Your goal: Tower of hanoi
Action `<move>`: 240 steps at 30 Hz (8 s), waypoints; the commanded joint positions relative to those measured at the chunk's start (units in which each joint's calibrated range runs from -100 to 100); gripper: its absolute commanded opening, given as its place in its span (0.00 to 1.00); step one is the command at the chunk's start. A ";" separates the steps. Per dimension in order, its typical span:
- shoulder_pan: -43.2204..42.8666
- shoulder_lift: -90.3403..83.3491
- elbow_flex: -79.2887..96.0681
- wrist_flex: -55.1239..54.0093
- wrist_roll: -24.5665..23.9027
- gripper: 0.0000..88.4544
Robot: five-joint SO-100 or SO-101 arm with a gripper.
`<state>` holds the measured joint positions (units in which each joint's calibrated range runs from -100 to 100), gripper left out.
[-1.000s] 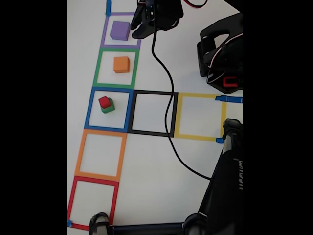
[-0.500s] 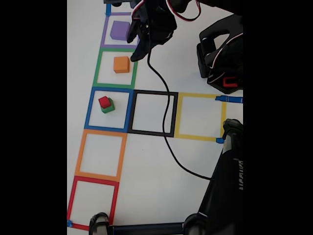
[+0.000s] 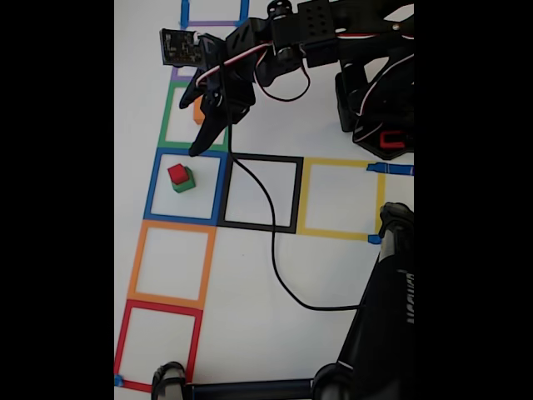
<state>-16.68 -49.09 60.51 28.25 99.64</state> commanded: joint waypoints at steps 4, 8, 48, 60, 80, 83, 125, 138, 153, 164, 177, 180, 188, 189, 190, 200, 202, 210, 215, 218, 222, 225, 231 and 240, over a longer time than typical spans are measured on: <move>1.14 7.31 9.67 -26.47 0.36 0.38; 1.62 13.04 14.94 -38.54 0.36 0.39; -6.33 58.18 4.67 -78.46 0.36 0.36; -7.01 62.78 3.12 -80.97 0.36 0.36; -8.35 65.12 3.03 -83.64 0.36 0.29; -8.35 65.20 3.03 -83.64 0.36 0.26; -10.27 53.49 4.30 -73.84 0.36 0.01; -8.25 26.20 -0.51 -36.59 0.36 0.01; 11.12 16.51 -29.06 12.23 0.36 0.01; 23.58 22.16 -74.88 54.98 0.36 0.01; 38.44 28.30 -61.06 39.84 0.36 0.01; 40.07 27.57 -50.06 28.02 0.36 0.01; 42.37 24.43 -23.51 1.22 0.36 0.01; 42.37 24.51 -21.70 -0.89 0.36 0.01; 42.47 24.75 -20.06 -2.99 0.36 0.01; 42.85 34.52 -9.24 -28.09 0.36 0.01; 43.62 36.46 -7.33 -32.55 0.36 0.01; 46.21 40.74 -5.88 -39.43 0.36 0.01; 48.22 42.59 -3.15 -43.48 0.36 0.01; 49.47 41.95 -1.51 -44.29 0.36 0.01; 49.75 40.41 1.03 -44.29 0.36 0.01; 49.37 40.65 2.76 -46.47 0.36 0.01; 48.60 42.59 3.40 -49.63 0.36 0.01; 48.60 43.88 3.58 -51.01 0.36 0.01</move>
<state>32.36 -5.19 64.32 -20.60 99.64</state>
